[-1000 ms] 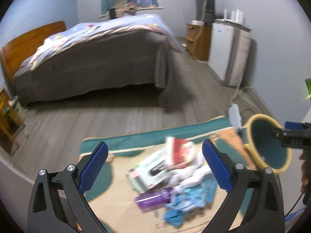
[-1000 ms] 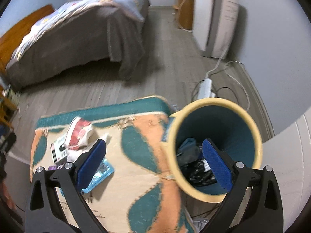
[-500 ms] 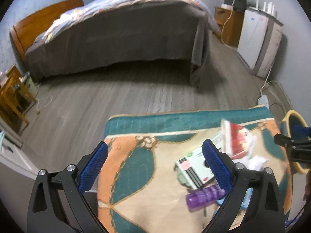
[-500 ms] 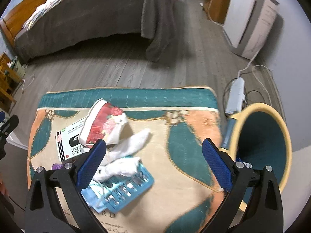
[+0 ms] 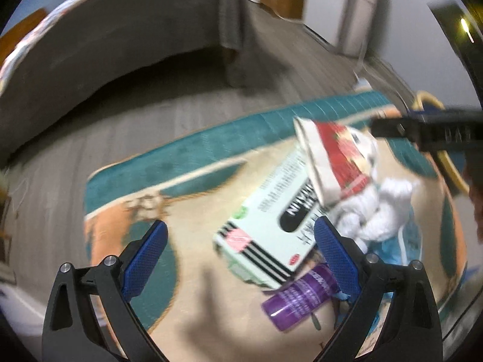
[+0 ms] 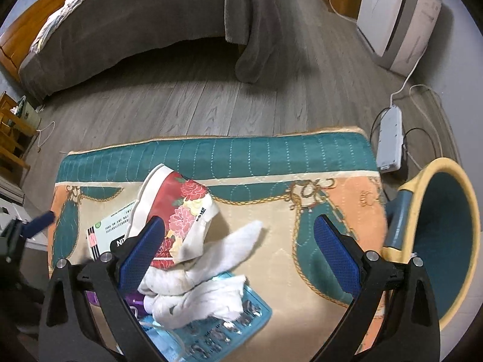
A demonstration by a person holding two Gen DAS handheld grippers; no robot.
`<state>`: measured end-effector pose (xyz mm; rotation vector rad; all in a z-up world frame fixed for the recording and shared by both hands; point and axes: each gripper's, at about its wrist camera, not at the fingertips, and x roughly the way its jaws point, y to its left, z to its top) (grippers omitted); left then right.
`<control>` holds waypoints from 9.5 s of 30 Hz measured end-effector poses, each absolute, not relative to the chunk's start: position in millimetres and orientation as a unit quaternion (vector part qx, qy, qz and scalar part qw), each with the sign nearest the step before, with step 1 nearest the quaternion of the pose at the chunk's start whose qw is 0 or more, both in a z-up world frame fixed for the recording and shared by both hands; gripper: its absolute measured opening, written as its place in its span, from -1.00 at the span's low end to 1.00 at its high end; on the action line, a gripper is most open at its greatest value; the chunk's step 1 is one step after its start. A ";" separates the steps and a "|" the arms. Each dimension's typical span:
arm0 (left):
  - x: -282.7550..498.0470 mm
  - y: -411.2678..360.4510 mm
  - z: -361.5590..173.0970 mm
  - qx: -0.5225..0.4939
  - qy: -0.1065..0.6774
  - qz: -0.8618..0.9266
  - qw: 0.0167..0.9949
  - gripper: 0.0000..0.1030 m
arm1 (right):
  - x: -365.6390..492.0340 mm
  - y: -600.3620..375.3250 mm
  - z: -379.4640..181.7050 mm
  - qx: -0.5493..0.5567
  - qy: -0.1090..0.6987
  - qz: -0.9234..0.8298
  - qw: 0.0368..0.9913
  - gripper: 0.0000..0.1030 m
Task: Collect trash
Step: 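Grasp the red floral paper cup with the right tool while the left tool grasps the COLTALIN box, then carry the paper cup into the bin and open the right tool while the left tool drops the box, then move both open tools back over the cushion, then grasp the white tissue with the right tool while the left tool grasps the purple spray bottle, then drop the tissue into the bin with the right tool while the left tool drops the purple bottle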
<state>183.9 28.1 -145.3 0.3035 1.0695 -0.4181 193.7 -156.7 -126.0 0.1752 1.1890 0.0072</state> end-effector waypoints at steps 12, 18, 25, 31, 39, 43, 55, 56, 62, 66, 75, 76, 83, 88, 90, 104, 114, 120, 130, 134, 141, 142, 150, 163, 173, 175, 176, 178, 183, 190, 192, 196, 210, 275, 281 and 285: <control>188.4 3.7 -176.2 0.190 0.527 -0.234 0.795 0.87 | 203.2 -143.6 -154.6 0.167 0.599 0.098 0.777 -0.42; 190.3 -4.9 -187.2 0.210 0.532 -0.230 0.787 0.87 | 203.2 -151.9 -143.2 0.176 0.586 0.092 0.786 -0.71; 200.4 -6.2 -188.2 0.202 0.540 -0.226 0.785 0.70 | 194.0 -170.6 -123.2 0.157 0.562 0.063 0.810 -0.76; 194.1 -4.6 -181.3 0.214 0.547 -0.210 0.781 0.53 | 189.1 -186.1 -116.7 0.166 0.556 0.051 0.813 -0.77; 179.6 9.0 -138.7 0.176 0.506 -0.170 0.827 0.47 | 167.1 -196.5 -96.5 0.164 0.538 0.051 0.825 -0.77; 170.1 4.9 -123.6 0.166 0.495 -0.174 0.835 0.39 | 152.0 -205.7 -85.6 0.164 0.528 0.050 0.832 -0.77; 132.5 -6.3 -102.0 0.159 0.495 -0.178 0.835 -0.65 | 110.9 -228.6 -55.8 0.172 0.501 0.057 0.846 -0.77; 131.6 -7.0 -100.7 0.155 0.495 -0.177 0.837 -0.65 | 107.7 -230.9 -53.8 0.174 0.500 0.057 0.847 -0.77; 122.3 -16.3 -81.6 0.139 0.468 -0.179 0.854 -0.65 | 93.8 -245.4 -39.7 0.167 0.484 0.050 0.857 -0.77; 114.6 -35.3 -54.5 0.132 0.432 -0.202 0.869 -0.65 | 86.3 -261.6 -33.7 0.167 0.475 0.037 0.863 -0.77; 96.4 -106.2 -13.1 0.130 0.367 -0.287 0.875 -0.65 | 67.0 -319.1 -26.6 0.162 0.456 -0.028 0.875 -0.77; 93.5 -115.5 -10.8 0.130 0.362 -0.297 0.874 -0.65 | 64.6 -324.6 -25.6 0.161 0.454 -0.035 0.876 -0.77; 79.2 -181.2 -13.6 0.140 0.355 -0.352 0.855 -0.65 | 50.5 -375.9 -33.2 0.143 0.457 -0.109 0.871 -0.76; 69.5 -224.0 -29.9 0.164 0.362 -0.377 0.837 -0.65 | 43.0 -408.7 -44.8 0.154 0.468 -0.147 0.858 -0.76; 65.2 -240.8 -39.8 0.175 0.367 -0.384 0.829 -0.64 | 40.3 -418.9 -47.3 0.158 0.467 -0.159 0.855 -0.75; 66.5 -244.7 -50.7 0.164 0.371 -0.361 0.840 0.80 | 35.3 -436.7 -49.7 0.181 0.461 -0.173 0.851 0.00; 73.7 -205.8 -36.6 0.163 0.371 -0.264 0.875 0.90 | 41.0 -417.3 -38.9 0.179 0.453 -0.158 0.859 0.89; 82.4 -153.2 -24.0 0.125 0.380 -0.219 0.890 0.90 | 53.5 -380.1 -31.3 0.153 0.458 -0.124 0.867 0.88; 82.1 -50.4 -2.3 0.077 0.374 -0.118 0.917 0.90 | 65.6 -310.1 -28.5 0.101 0.471 -0.066 0.874 0.88; 77.0 -19.7 -5.4 0.084 0.374 -0.085 0.920 0.90 | 69.6 -285.2 -32.7 0.089 0.483 -0.049 0.870 0.88; 79.2 28.3 -36.6 0.098 0.415 -0.061 0.903 0.90 | 77.7 -239.7 -42.8 0.080 0.501 -0.026 0.861 0.88; 80.5 33.7 -38.7 0.092 0.420 -0.062 0.901 0.90 | 78.9 -234.0 -45.4 0.078 0.505 -0.022 0.859 0.88; 89.8 72.1 -54.9 0.050 0.448 -0.082 0.889 0.90 | 89.5 -196.7 -73.2 0.070 0.536 -0.013 0.841 0.88; 109.2 42.7 -107.4 0.154 0.477 -0.165 0.849 0.87 | 123.5 -172.3 -104.9 0.082 0.562 0.003 0.823 0.81; 117.6 22.3 -149.7 0.201 0.522 -0.212 0.801 0.53 | 139.4 -159.1 -143.7 0.136 0.610 0.038 0.779 0.23; 117.1 16.1 -154.4 0.211 0.525 -0.221 0.794 0.43 | 140.2 -160.0 -148.2 0.168 0.614 0.054 0.769 -0.12; 116.9 13.1 -156.6 0.213 0.528 -0.226 0.790 0.37 | 140.5 -159.4 -149.2 0.179 0.615 0.061 0.766 -0.37; 116.2 5.8 -161.1 0.222 0.532 -0.234 0.783 0.29 | 140.4 -158.2 -150.2 0.189 0.616 0.073 0.761 -0.75; 114.6 0.4 -162.6 0.231 0.538 -0.243 0.773 -0.02 | 137.2 -159.0 -137.2 0.186 0.603 0.080 0.772 -0.99; 101.9 6.2 -148.0 0.230 0.533 -0.241 0.778 -0.26 | 130.7 -168.8 -113.0 0.193 0.576 0.084 0.790 -1.00; 98.0 12.1 -141.6 0.221 0.531 -0.235 0.784 -0.26 | 128.7 -169.0 -108.3 0.188 0.571 0.081 0.795 -1.00; 96.5 37.4 -141.9 0.195 0.548 -0.192 0.791 -0.26 | 128.7 -165.5 -109.3 0.180 0.570 0.066 0.799 -0.99; 98.8 52.4 -150.4 0.175 0.549 -0.178 0.798 0.19 | 143.3 -131.5 -121.0 0.099 0.580 0.072 0.805 -0.26; 60.6 -78.2 -34.9 0.134 0.384 -0.264 0.874 -0.36 | 51.5 -267.6 -29.7 0.166 0.490 0.017 0.856 -0.41; 56.7 -107.4 -24.7 0.131 0.371 -0.289 0.872 -0.36 | 42.9 -294.4 -31.8 0.173 0.487 -0.002 0.856 -0.41; 55.4 -130.6 -19.3 0.131 0.361 -0.312 0.869 -0.36 | 40.9 -314.6 -34.8 0.178 0.487 -0.017 0.855 -0.41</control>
